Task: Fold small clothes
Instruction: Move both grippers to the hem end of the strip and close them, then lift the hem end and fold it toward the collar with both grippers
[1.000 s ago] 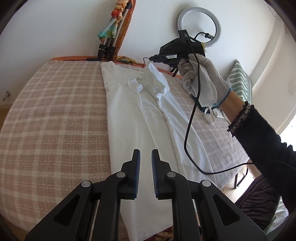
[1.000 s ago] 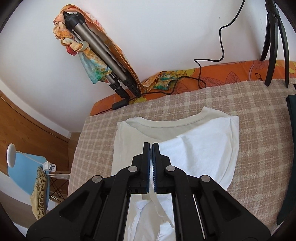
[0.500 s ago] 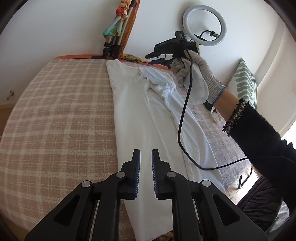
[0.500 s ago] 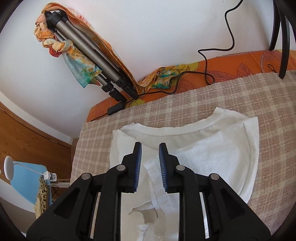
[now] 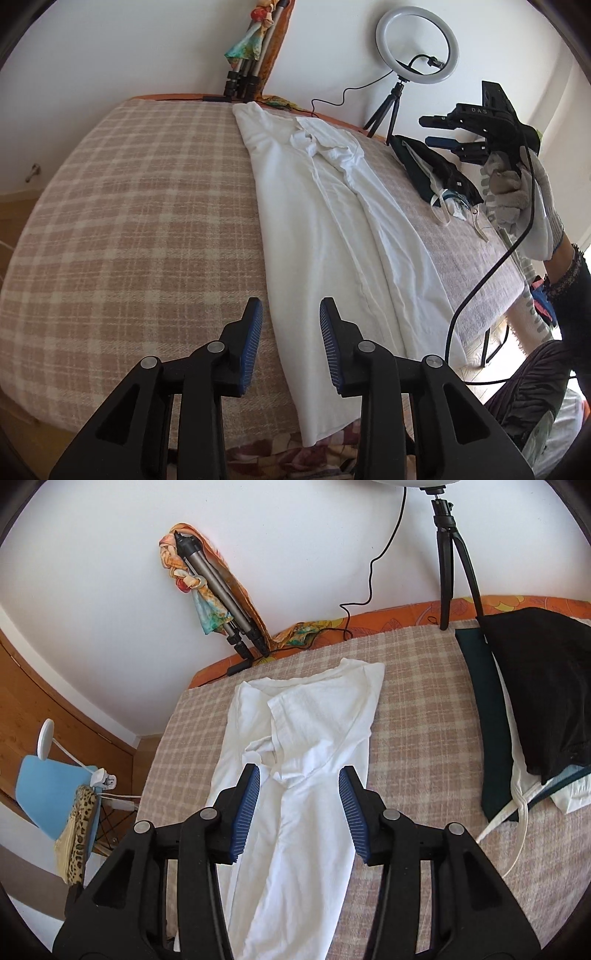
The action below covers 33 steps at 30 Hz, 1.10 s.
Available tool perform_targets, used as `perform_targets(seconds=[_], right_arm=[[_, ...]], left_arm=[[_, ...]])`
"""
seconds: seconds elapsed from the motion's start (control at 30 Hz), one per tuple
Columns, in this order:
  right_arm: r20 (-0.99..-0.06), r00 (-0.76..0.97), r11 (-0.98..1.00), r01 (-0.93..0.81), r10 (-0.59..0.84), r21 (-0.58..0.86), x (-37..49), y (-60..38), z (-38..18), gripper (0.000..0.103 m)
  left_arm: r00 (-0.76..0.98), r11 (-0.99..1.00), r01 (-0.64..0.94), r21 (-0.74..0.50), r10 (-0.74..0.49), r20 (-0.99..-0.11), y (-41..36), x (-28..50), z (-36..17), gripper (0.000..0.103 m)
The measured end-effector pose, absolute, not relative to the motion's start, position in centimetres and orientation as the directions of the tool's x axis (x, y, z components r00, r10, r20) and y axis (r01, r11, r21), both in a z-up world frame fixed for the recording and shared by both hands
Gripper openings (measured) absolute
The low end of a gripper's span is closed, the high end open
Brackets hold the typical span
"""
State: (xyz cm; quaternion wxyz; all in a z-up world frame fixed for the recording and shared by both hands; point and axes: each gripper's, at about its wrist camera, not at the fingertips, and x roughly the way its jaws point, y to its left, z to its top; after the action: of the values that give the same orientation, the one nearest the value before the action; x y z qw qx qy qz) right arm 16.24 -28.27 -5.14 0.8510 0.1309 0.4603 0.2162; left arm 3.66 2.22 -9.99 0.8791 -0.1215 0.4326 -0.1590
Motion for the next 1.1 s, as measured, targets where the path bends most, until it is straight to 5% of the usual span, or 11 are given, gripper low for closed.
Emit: perform_targets(seconds=[0.37, 0.9, 0.97, 1.03, 1.1], right_arm=[[-0.808, 0.280, 0.845, -0.309, 0.519, 0.436, -1.0, -28.7, -15.4, 0.047], [-0.788, 0.190, 0.805, -0.251, 0.585, 0.537, -5.0, -29.1, -18.0, 0.046], [-0.784, 0.171, 0.797, -0.241, 0.597, 0.554, -5.0, -29.2, -18.5, 0.046], [-0.792, 0.153, 0.799, -0.238, 0.592, 0.552, -5.1, -29.2, -19.1, 0.040], [-0.785, 0.124, 0.787, -0.235, 0.607, 0.571, -5.0, -28.9, -19.8, 0.007]], left_arm=[[0.499, 0.895, 0.198, -0.399, -0.443, -0.745, 0.7, 0.5, -11.4, 0.030], [0.438, 0.855, 0.143, -0.498, -0.506, -0.743, 1.6, -0.6, -13.3, 0.027], [0.439, 0.855, 0.148, -0.498, -0.508, -0.741, 1.6, -0.6, -13.3, 0.017], [0.437, 0.850, 0.148, -0.506, -0.516, -0.737, 1.6, -0.4, -13.3, 0.012], [0.441, 0.844, 0.150, -0.514, -0.523, -0.730, 1.5, -0.3, -13.4, 0.005]])
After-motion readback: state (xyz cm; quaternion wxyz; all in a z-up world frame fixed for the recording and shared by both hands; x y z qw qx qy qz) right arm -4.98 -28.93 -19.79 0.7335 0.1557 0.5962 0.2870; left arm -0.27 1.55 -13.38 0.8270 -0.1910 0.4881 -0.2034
